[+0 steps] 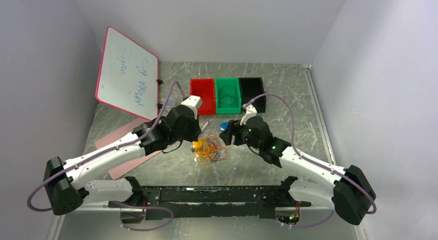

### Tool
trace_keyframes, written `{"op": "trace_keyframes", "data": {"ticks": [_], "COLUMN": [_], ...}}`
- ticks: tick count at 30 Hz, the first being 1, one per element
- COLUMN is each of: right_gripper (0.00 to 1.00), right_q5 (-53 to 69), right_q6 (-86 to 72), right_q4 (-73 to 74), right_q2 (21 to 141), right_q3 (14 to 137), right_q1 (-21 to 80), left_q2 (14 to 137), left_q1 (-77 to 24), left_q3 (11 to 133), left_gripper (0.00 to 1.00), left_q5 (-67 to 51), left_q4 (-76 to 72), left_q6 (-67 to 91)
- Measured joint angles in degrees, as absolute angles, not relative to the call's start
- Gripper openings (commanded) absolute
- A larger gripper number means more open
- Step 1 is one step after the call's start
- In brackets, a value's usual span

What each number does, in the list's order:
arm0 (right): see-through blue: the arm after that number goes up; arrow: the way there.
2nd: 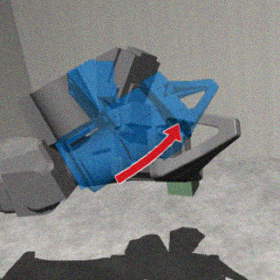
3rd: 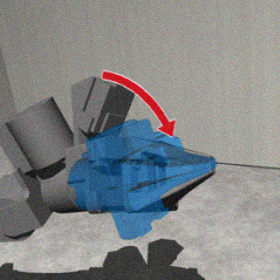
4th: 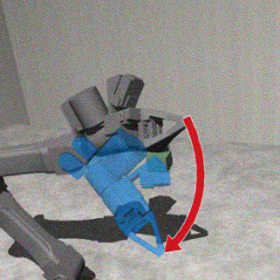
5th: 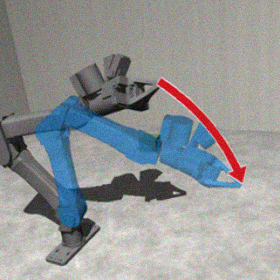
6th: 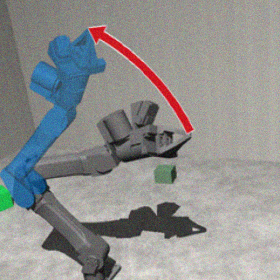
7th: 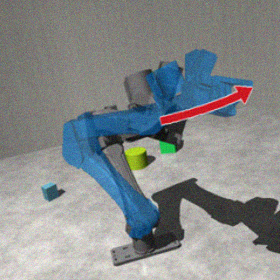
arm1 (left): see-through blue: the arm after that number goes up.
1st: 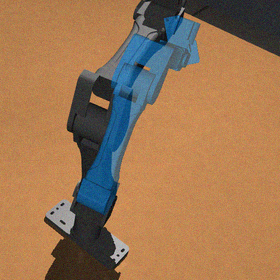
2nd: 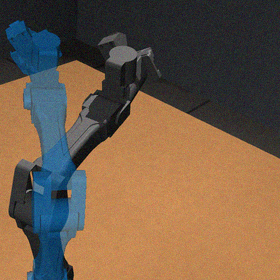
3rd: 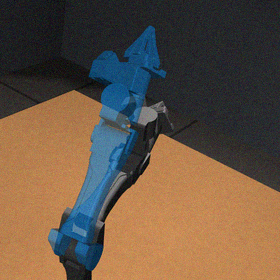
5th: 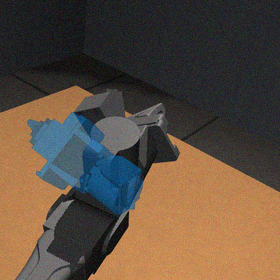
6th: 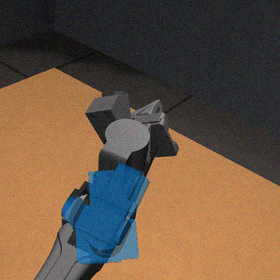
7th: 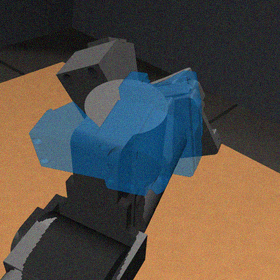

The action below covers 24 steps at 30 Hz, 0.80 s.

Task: Untangle the cables

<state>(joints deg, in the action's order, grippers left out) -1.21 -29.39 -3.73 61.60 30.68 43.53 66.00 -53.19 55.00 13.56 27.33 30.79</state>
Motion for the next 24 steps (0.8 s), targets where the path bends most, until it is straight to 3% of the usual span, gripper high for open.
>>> {"op": "trace_keyframes", "data": {"ticks": [24], "right_gripper": [0.80], "right_q5": [-2.92], "right_q6": [-24.91], "right_q4": [-11.27], "right_q2": [44.53], "right_q3": [23.42], "right_q1": [43.51], "left_q2": [68.64], "left_q1": [-61.71], "left_q3": [73.43], "left_gripper": [0.07], "left_q5": [14.70], "left_q4": [30.50], "left_q6": [21.78]}}
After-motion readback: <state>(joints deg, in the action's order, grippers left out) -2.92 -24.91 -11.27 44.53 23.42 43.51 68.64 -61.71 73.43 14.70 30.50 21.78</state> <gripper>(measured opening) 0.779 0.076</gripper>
